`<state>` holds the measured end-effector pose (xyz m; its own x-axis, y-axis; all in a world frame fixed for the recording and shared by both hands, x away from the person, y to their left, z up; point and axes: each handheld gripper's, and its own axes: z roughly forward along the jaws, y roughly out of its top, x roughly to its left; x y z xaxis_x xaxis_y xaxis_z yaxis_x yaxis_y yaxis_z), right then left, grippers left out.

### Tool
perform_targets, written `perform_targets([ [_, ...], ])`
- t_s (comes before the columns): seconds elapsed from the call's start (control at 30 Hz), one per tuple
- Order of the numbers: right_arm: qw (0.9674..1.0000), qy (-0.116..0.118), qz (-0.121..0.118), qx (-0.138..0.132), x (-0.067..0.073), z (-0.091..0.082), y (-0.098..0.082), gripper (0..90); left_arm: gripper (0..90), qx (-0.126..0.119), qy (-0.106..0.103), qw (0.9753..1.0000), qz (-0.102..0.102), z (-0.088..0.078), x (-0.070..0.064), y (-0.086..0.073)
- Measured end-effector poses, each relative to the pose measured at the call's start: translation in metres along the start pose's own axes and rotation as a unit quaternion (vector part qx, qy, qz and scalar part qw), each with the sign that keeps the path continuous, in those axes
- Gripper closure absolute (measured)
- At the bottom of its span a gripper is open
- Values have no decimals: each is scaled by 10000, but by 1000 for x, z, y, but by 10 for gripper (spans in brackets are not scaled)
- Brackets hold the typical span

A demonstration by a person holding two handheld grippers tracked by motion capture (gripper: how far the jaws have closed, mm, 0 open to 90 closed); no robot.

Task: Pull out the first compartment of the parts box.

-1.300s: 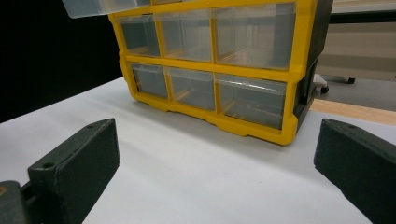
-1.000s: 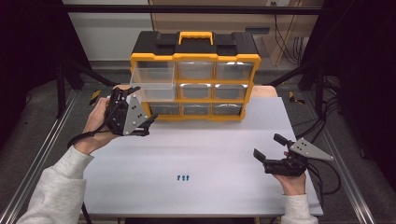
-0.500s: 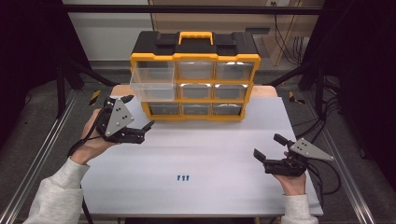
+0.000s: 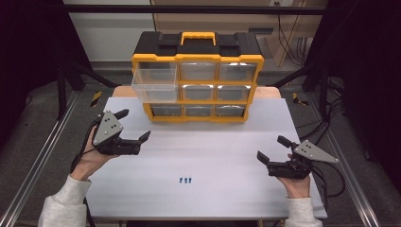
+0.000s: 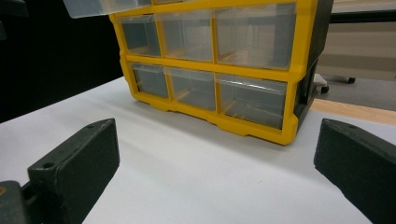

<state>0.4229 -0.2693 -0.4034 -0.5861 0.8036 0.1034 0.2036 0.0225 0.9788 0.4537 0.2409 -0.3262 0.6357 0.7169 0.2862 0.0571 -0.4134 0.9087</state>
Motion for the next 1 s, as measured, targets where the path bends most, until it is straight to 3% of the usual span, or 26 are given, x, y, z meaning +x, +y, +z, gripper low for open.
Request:
perform_targets([
  [0.33, 10000, -12, 9, 16, 0, -1, 0, 5, 55, 12, -22, 9989, -477, -2, -4, -24],
  [0.57, 10000, -1, 8, 24, 0, 0, -1, 5, 49, -15, 199, 9968, -771, -1, -7, -45],
  [0.8, 10000, 4, 4, 28, 1, 0, -1, 5, 49, 33, 344, 9948, -963, -1, -10, -58],
  [1.0, 10000, 9, -17, 30, 0, 0, -1, 5, 44, 197, 346, 9943, -986, 2, -17, -64],
])
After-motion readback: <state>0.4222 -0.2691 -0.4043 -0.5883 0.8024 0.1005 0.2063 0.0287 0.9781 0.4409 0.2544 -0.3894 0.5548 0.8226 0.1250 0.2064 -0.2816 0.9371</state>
